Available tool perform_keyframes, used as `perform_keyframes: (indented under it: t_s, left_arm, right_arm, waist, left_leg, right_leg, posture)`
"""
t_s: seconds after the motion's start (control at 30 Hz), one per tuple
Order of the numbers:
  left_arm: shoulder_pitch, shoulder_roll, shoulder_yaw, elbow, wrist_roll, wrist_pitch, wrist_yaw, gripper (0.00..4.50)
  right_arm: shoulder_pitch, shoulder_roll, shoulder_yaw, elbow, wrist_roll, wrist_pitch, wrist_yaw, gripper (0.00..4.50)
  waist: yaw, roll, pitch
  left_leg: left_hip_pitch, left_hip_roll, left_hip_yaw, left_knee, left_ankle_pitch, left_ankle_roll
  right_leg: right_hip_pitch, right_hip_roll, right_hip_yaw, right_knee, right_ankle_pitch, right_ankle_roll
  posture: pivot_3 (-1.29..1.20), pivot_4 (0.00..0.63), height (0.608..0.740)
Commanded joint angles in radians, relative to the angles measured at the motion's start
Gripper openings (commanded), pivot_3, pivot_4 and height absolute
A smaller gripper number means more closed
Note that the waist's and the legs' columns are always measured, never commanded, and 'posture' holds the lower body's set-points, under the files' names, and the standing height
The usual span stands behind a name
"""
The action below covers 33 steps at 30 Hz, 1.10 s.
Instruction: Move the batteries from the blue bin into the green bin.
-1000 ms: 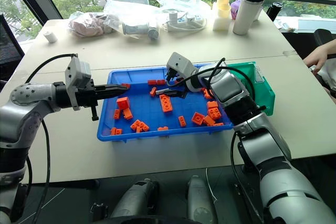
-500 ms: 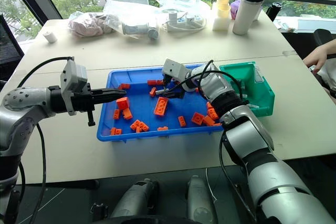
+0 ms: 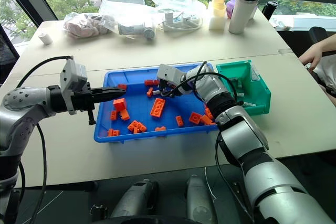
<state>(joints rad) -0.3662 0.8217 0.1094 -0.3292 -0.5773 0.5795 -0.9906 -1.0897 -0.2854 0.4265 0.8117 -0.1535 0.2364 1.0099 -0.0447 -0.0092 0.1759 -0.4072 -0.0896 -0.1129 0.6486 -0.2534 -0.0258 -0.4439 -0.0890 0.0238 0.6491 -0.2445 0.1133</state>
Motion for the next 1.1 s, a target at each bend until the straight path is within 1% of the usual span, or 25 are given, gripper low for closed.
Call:
perform_keyframes:
  t_s: [0.03, 0.07, 0.17, 0.2, 0.23, 0.3, 0.37, 0.4, 0.43, 0.5, 0.63, 0.67, 0.73, 0.8, 0.83, 0.9, 0.97, 1.03, 1.07, 1.1]
  left_arm:
    - [-0.004, 0.008, 0.027, -0.011, 0.003, -0.024, 0.002, 0.00]
    - [-0.001, 0.009, 0.028, -0.010, 0.004, -0.026, 0.001, 0.00]
    - [0.007, 0.011, 0.034, -0.011, 0.003, -0.030, 0.001, 0.00]
    - [0.011, 0.010, 0.034, -0.011, 0.004, -0.033, 0.002, 0.00]
    - [0.014, 0.010, 0.035, -0.010, 0.004, -0.036, 0.003, 0.00]
    - [0.021, 0.006, 0.033, -0.013, 0.004, -0.039, 0.007, 0.00]
    - [0.027, -0.001, 0.028, -0.016, 0.003, -0.042, 0.010, 0.00]
    - [0.023, -0.006, 0.019, -0.011, 0.006, -0.046, 0.009, 0.00]
    - [0.016, -0.012, 0.008, -0.004, 0.008, -0.051, 0.006, 0.00]
    - [-0.001, -0.022, -0.011, 0.012, 0.011, -0.058, -0.003, 0.00]
    - [-0.038, -0.036, -0.037, 0.046, 0.020, -0.072, -0.022, 0.00]
    - [-0.065, -0.044, -0.055, 0.070, 0.029, -0.082, -0.036, 0.00]
    - [-0.107, -0.057, -0.079, 0.107, 0.039, -0.094, -0.058, 0.00]
    - [-0.142, -0.066, -0.096, 0.138, 0.047, -0.102, -0.075, 0.00]
    - [-0.157, -0.070, -0.103, 0.152, 0.051, -0.104, -0.081, 0.00]
    - [-0.177, -0.078, -0.112, 0.175, 0.058, -0.111, -0.095, 0.00]
    - [-0.188, -0.087, -0.118, 0.184, 0.062, -0.116, -0.103, 0.00]
    - [-0.198, -0.093, -0.122, 0.189, 0.059, -0.113, -0.113, 0.00]
    - [-0.204, -0.097, -0.126, 0.189, 0.059, -0.110, -0.114, 0.00]
    - [-0.208, -0.100, -0.126, 0.188, 0.055, -0.107, -0.121, 0.00]
  right_arm:
    - [-0.011, -0.005, -0.029, -0.054, -0.001, 0.029, -0.003, 0.04]
    - [-0.010, -0.026, -0.041, -0.093, -0.002, 0.048, -0.010, 0.04]
    - [0.025, -0.140, -0.106, -0.326, 0.018, 0.162, 0.007, 0.04]
    - [0.060, -0.213, -0.159, -0.473, 0.050, 0.248, 0.038, 0.04]
    - [0.086, -0.264, -0.196, -0.579, 0.075, 0.314, 0.058, 0.04]
    - [0.143, -0.366, -0.273, -0.753, 0.113, 0.445, 0.070, 0.04]
    - [0.196, -0.460, -0.349, -0.869, 0.134, 0.554, 0.061, 0.04]
    - [0.232, -0.521, -0.397, -0.915, 0.136, 0.597, 0.053, 0.04]
    - [0.284, -0.588, -0.440, -0.952, 0.123, 0.624, 0.042, 0.04]
    - [0.376, -0.682, -0.503, -1.009, 0.118, 0.668, 0.022, 0.04]
    - [0.495, -0.762, -0.573, -1.072, 0.152, 0.729, -0.002, 0.04]
    - [0.549, -0.782, -0.580, -1.091, 0.146, 0.727, -0.006, 0.04]
    - [0.627, -0.805, -0.590, -1.125, 0.156, 0.726, -0.005, 0.04]
    - [0.674, -0.814, -0.598, -1.144, 0.175, 0.722, -0.007, 0.04]
    - [0.685, -0.810, -0.606, -1.148, 0.190, 0.730, -0.010, 1.06]
    - [0.701, -0.815, -0.619, -1.157, 0.210, 0.737, -0.018, 1.71]
    - [0.714, -0.829, -0.634, -1.169, 0.220, 0.734, -0.027, 2.88]
    - [0.706, -0.843, -0.655, -1.180, 0.233, 0.748, -0.037, 3.72]
    - [0.702, -0.849, -0.667, -1.179, 0.242, 0.750, -0.038, 4.26]
    - [0.698, -0.854, -0.678, -1.188, 0.256, 0.743, -0.033, 4.39]
  waist:
    - [0.001, 0.000, 0.000]
    - [0.001, 0.000, 0.000]
    - [0.009, 0.001, 0.000]
    - [0.015, 0.001, 0.000]
    - [0.023, 0.001, 0.000]
    - [0.033, 0.001, 0.000]
    - [0.033, 0.000, 0.000]
    - [0.033, 0.000, 0.000]
    - [0.035, 0.000, 0.000]
    - [0.043, 0.000, 0.000]
    - [0.029, 0.001, 0.000]
    - [0.028, 0.001, 0.000]
    - [0.033, 0.001, 0.000]
    - [0.034, 0.001, 0.000]
    - [0.033, 0.001, 0.000]
    - [0.032, 0.001, 0.000]
    - [0.034, 0.001, 0.000]
    - [0.034, 0.001, 0.000]
    - [0.034, 0.001, 0.000]
    - [0.035, 0.001, 0.000]
  left_leg:
    - [0.000, 0.000, 0.000, 0.000, 0.000, 0.000]
    - [0.000, 0.000, 0.000, 0.000, 0.000, 0.000]
    - [0.000, -0.001, 0.000, 0.000, 0.000, 0.000]
    - [-0.001, -0.001, -0.001, 0.001, 0.000, 0.000]
    - [-0.001, -0.001, -0.001, 0.001, 0.000, 0.000]
    - [-0.001, -0.001, 0.000, 0.000, 0.000, 0.001]
    - [-0.001, -0.001, 0.000, 0.000, -0.001, 0.001]
    - [-0.001, -0.001, 0.000, 0.001, -0.001, 0.002]
    - [0.000, 0.000, 0.000, 0.001, -0.004, 0.007]
    - [-0.001, -0.001, 0.000, 0.001, -0.004, 0.007]
    - [0.000, 0.000, 0.004, 0.001, -0.005, 0.008]
    - [0.001, 0.001, 0.004, 0.001, -0.005, 0.008]
    - [0.001, 0.001, 0.004, 0.001, -0.005, 0.008]
    - [0.001, 0.000, 0.004, 0.002, -0.005, 0.008]
    - [0.001, 0.000, 0.004, 0.002, -0.005, 0.008]
    - [0.001, 0.000, 0.005, 0.003, -0.005, 0.009]
    - [0.001, 0.000, 0.005, 0.002, -0.005, 0.009]
    - [0.001, 0.000, 0.004, 0.002, -0.005, 0.009]
    - [0.001, 0.000, 0.004, 0.002, -0.005, 0.009]
    - [0.000, 0.000, 0.004, 0.003, -0.005, 0.009]
  right_leg:
    - [0.000, 0.000, 0.000, 0.000, 0.000, 0.000]
    - [0.000, 0.000, 0.000, 0.000, 0.000, 0.000]
    - [0.000, 0.000, 0.000, 0.000, 0.000, 0.000]
    - [0.000, -0.001, 0.000, 0.000, 0.000, 0.000]
    - [0.000, -0.001, 0.000, 0.000, 0.000, 0.000]
    - [0.000, -0.001, 0.000, -0.001, 0.000, 0.000]
    - [0.000, -0.001, 0.000, -0.002, 0.000, 0.000]
    - [0.001, -0.001, 0.000, -0.002, 0.000, 0.000]
    - [0.001, -0.001, 0.000, -0.002, 0.000, 0.000]
    - [0.002, -0.002, -0.001, -0.002, 0.000, 0.000]
    - [0.002, -0.003, 0.000, -0.001, 0.000, 0.000]
    - [0.002, -0.003, 0.001, -0.001, 0.000, 0.000]
    - [0.002, -0.002, 0.001, -0.001, 0.000, 0.000]
    - [0.002, -0.001, 0.000, -0.001, 0.000, 0.000]
    - [0.002, -0.002, 0.001, -0.001, 0.000, 0.000]
    - [0.002, -0.002, 0.001, -0.001, 0.000, 0.000]
    - [0.002, -0.002, 0.001, -0.001, 0.000, 0.000]
    - [0.002, -0.002, 0.001, -0.001, 0.000, 0.000]
    - [0.002, -0.002, 0.001, -0.001, 0.000, 0.000]
    - [0.002, -0.002, 0.001, -0.001, 0.000, 0.000]
  posture:
    - [0.00, 0.150, 0.740]
    - [0.00, 0.150, 0.740]
    - [0.00, 0.150, 0.740]
    - [0.00, 0.150, 0.740]
    - [0.00, 0.150, 0.740]
    - [0.00, 0.150, 0.740]
    - [0.00, 0.150, 0.740]
    - [0.00, 0.150, 0.740]
    - [0.00, 0.150, 0.740]
    - [0.00, 0.150, 0.740]
    - [0.00, 0.150, 0.740]
    - [0.00, 0.150, 0.740]
    - [0.00, 0.150, 0.740]
    - [0.00, 0.150, 0.740]
    - [0.00, 0.150, 0.740]
    - [0.00, 0.150, 0.740]
    - [0.00, 0.150, 0.740]
    - [0.00, 0.150, 0.740]
    - [0.00, 0.150, 0.740]
    - [0.00, 0.150, 0.740]
